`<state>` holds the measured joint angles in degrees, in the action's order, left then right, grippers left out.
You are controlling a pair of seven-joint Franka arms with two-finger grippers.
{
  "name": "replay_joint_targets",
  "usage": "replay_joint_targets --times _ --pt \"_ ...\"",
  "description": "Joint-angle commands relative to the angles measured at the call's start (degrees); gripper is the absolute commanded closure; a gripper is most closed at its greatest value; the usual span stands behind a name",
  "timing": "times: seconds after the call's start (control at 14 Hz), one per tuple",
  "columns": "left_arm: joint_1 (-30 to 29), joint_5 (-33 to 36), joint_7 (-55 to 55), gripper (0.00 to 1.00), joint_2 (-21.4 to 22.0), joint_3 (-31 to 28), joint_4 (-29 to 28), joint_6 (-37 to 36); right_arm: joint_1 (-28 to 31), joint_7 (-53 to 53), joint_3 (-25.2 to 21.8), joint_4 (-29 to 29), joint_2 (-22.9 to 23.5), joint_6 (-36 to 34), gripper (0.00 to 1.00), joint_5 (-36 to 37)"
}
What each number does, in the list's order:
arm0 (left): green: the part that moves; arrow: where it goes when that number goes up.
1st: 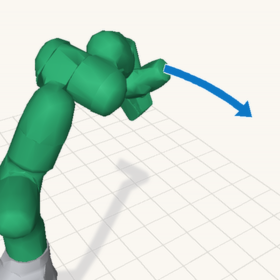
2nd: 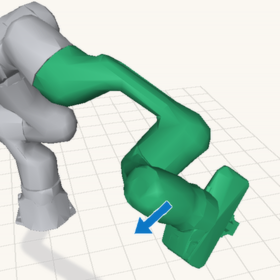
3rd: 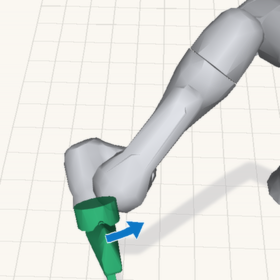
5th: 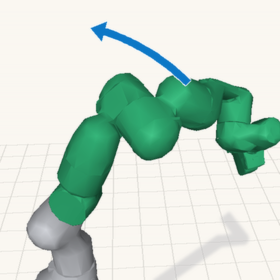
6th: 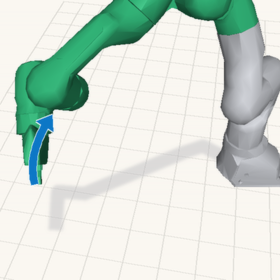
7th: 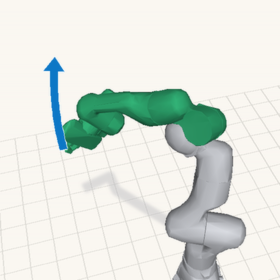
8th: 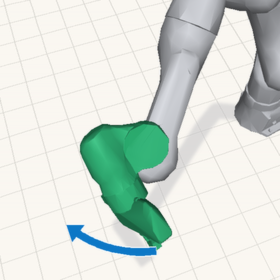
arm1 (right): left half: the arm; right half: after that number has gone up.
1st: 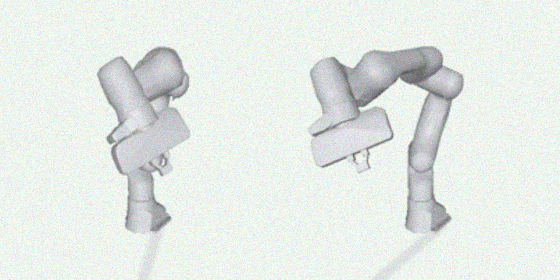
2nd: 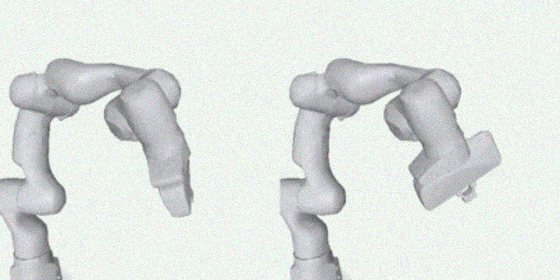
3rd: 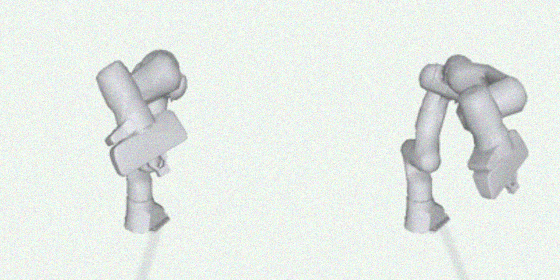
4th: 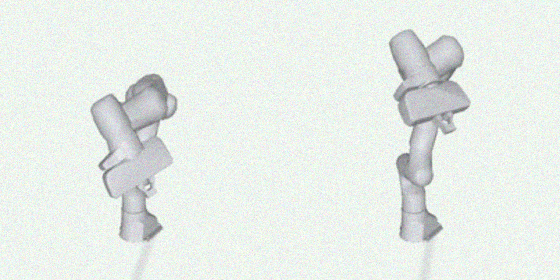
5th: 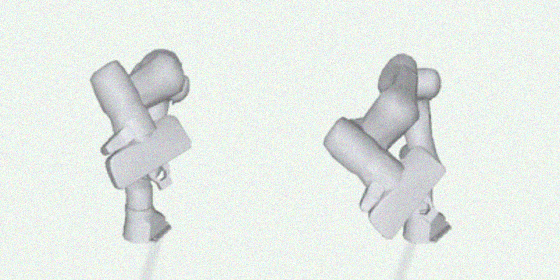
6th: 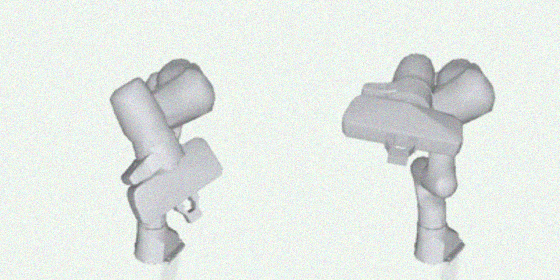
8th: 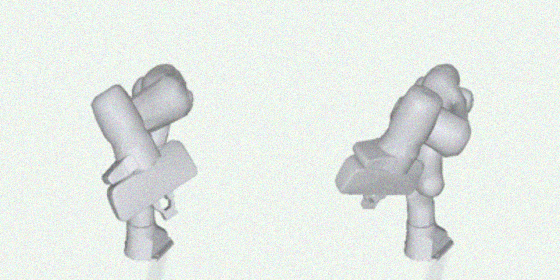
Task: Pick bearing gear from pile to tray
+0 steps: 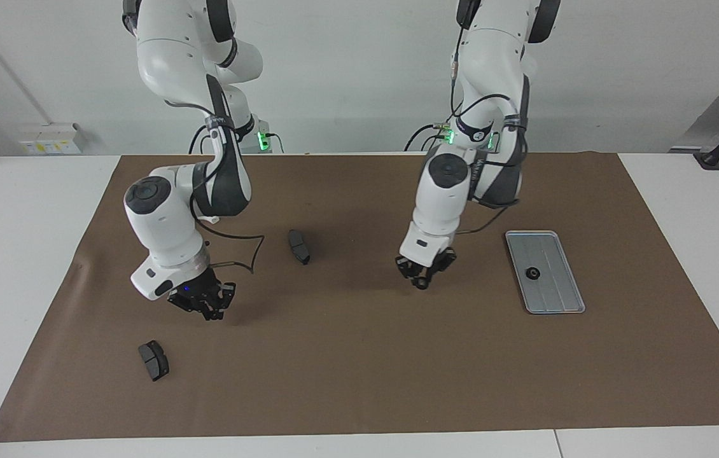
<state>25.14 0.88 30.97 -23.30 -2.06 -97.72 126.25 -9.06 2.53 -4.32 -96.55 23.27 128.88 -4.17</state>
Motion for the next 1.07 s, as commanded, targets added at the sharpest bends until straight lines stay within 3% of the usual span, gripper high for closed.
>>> replay_joint_targets --times 0.0,0.36,0.57,0.64,0.78,0.85,1.0 --pt "-9.5 0.5 -11.7 0.91 4.5 1.0 -1.6 -4.5 -3.8 7.9 0.3 -1.0 -3.8 -4.0 1.00 -0.2" --pt "-22.9 0.3 -30.5 0.90 7.6 1.0 -7.9 -4.3 -14.3 26.5 0.3 -1.1 -4.5 -3.8 1.00 -0.1" --pt "-27.0 0.3 -36.7 0.89 10.5 0.8 -14.8 -1.6 -22.1 39.4 0.4 -1.6 -3.4 0.4 1.00 -0.1" --pt "-27.9 0.3 -37.6 0.86 11.4 0.8 -18.2 1.0 -23.9 42.2 0.4 -1.7 -2.8 1.9 1.00 -0.1" --pt "-28.7 0.3 -37.6 0.72 13.4 0.8 -24.6 6.7 -27.7 45.4 0.3 -1.6 -1.0 3.2 1.00 0.0" --pt "-28.7 0.2 -37.6 0.66 13.8 0.9 -25.9 8.0 -29.1 47.4 0.2 -1.6 0.4 5.4 1.00 1.2" --pt "-28.6 0.2 -37.3 0.63 14.0 0.9 -26.5 8.0 -30.8 52.1 0.3 -1.4 2.9 6.7 1.00 6.2"
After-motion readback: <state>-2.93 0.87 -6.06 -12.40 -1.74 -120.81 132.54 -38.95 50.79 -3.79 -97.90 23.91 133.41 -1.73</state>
